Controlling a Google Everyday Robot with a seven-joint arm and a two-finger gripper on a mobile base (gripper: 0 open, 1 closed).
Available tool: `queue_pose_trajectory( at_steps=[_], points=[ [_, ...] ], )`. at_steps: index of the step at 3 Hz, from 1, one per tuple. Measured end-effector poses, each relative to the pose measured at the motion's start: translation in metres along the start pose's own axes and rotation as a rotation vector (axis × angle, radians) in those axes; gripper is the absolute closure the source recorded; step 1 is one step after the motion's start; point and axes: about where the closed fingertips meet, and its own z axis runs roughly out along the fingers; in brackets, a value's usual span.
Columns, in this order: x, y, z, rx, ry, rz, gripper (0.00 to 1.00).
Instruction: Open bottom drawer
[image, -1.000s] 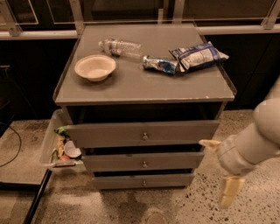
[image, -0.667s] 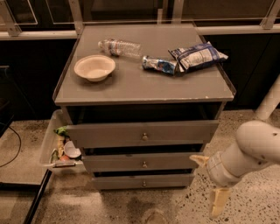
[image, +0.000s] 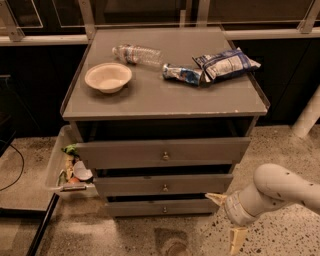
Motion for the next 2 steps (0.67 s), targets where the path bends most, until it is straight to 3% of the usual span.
queue_pose_trajectory(
  at_steps=[2],
  points=[
    [0.002,-0.006,0.011,0.019,-0.02,-0.016,0.0]
  ],
)
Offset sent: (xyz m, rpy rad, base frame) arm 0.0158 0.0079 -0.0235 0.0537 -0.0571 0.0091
